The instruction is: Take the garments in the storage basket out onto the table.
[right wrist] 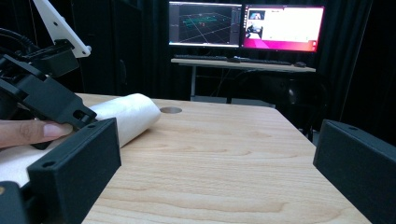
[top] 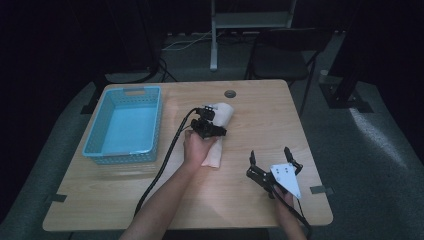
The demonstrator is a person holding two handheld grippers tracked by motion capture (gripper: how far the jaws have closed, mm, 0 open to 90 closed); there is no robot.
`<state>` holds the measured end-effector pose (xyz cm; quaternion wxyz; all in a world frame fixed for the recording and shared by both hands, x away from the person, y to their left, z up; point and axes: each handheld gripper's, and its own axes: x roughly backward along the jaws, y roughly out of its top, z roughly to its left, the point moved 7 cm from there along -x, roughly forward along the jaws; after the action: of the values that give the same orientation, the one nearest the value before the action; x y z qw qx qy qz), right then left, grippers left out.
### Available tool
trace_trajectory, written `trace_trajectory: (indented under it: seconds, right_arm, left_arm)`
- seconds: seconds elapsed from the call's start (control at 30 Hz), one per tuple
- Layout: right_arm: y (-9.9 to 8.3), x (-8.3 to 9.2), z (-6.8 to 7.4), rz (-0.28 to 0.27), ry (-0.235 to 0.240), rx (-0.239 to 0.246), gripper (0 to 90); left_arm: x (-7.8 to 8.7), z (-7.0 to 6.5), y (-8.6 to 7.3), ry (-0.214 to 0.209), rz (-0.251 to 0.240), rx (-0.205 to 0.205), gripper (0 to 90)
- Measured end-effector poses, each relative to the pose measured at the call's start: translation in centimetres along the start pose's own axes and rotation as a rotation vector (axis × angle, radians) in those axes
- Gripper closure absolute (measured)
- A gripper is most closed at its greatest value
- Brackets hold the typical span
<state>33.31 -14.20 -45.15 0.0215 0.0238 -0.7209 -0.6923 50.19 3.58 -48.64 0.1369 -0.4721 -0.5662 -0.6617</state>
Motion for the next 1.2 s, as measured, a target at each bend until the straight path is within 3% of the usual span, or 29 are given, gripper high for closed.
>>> trace_trajectory:
  seconds: [0.1, 0.17, 0.3, 0.33, 0.4, 0.43, 0.5, 0.6, 0.7, 0.87, 0.97, 1.07, 1.13, 1.2]
  right_arm:
    - [0.0, 0.0, 0.0, 0.001, 0.001, -0.001, 0.1]
    - [0.0, 0.0, 0.0, 0.001, 0.002, -0.001, 0.1]
    - [0.0, 0.0, 0.0, 0.0, 0.001, -0.001, 0.1]
    - [0.0, 0.0, 0.0, 0.0, 0.002, -0.001, 0.1]
    - [0.0, 0.0, 0.0, 0.001, 0.002, -0.002, 0.1]
    - [0.0, 0.0, 0.0, 0.001, 0.003, -0.001, 0.1]
    - [0.0, 0.0, 0.0, -0.001, 0.003, 0.001, 0.1]
    - [0.0, 0.0, 0.0, 0.0, 0.001, -0.001, 0.1]
    - [0.0, 0.0, 0.0, 0.0, 0.001, 0.0, 0.1]
    - [0.0, 0.0, 0.0, 0.002, 0.001, -0.002, 0.1]
    - [0.0, 0.0, 0.0, 0.001, 0.001, -0.001, 0.1]
    - [0.0, 0.0, 0.0, 0.001, 0.0, -0.002, 0.1]
    - [0.0, 0.0, 0.0, 0.001, 0.0, -0.001, 0.1]
    - [0.0, 0.0, 0.0, 0.001, 0.001, -0.001, 0.1]
  left_arm:
    - [0.1, 0.0, 0.0, -0.044, -0.013, 0.014, 18.8]
    - [0.1, 0.0, -0.1, -0.081, -0.004, 0.024, 8.6]
    - [0.5, 0.1, 0.0, -0.064, -0.008, 0.02, 2.5]
    - [0.7, -0.1, 0.0, -0.066, -0.012, 0.005, 2.5]
    - [1.1, -0.1, 0.1, -0.014, -0.028, -0.018, 2.5]
    - [1.3, -0.2, 0.0, -0.03, -0.032, -0.037, 2.5]
    - [1.9, -0.2, 0.0, -0.004, -0.07, -0.046, 2.5]
    - [2.8, -0.4, 0.1, -0.037, -0.14, -0.031, 2.5]
    - [3.7, -0.5, 0.2, -0.039, -0.191, -0.054, 2.5]
    - [4.8, -0.5, 0.4, -0.09, -0.277, -0.071, 2.5]
    - [5.2, -0.5, 0.2, -0.122, -0.313, -0.081, 2.5]
    - [5.4, -0.7, -0.1, -0.135, -0.32, -0.104, 2.5]
    - [5.5, -0.9, -0.3, -0.127, -0.332, -0.133, 2.5]
    - [5.8, -0.8, -0.5, -0.106, -0.358, -0.135, 2.5]
